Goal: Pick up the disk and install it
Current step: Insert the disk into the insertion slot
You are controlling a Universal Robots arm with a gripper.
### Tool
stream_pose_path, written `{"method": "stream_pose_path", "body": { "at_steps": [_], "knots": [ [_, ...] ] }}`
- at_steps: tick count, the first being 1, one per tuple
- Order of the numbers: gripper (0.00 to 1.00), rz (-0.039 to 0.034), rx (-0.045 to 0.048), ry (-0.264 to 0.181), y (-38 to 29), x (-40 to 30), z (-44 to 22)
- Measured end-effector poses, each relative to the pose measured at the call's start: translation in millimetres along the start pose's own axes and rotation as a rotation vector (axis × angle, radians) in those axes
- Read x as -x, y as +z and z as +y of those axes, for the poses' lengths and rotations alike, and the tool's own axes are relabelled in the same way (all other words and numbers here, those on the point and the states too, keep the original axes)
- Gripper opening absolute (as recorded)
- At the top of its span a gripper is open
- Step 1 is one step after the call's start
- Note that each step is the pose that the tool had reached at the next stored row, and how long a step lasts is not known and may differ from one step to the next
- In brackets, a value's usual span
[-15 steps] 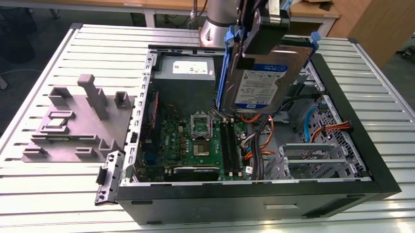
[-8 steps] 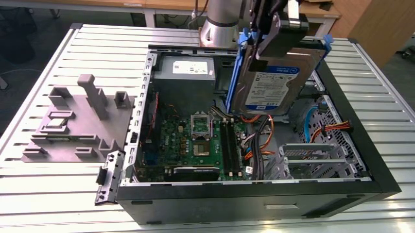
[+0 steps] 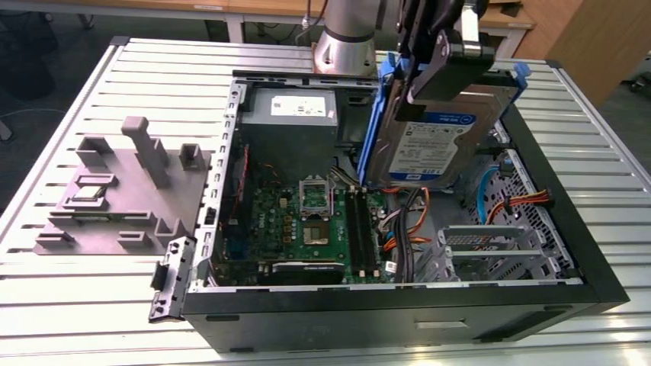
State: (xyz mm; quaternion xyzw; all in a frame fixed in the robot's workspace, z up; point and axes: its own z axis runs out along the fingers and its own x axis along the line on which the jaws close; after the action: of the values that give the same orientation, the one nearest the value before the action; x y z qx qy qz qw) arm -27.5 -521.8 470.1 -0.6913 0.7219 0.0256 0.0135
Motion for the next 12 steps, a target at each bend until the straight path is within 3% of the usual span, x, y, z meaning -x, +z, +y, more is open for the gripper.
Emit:
{"method": "stream_pose_path", "body": {
  "at_steps": [12],
  "knots": [
    [0.37,0.0000,-0.0001,0.000,0.0,-2.2,-0.1]
  ]
}}
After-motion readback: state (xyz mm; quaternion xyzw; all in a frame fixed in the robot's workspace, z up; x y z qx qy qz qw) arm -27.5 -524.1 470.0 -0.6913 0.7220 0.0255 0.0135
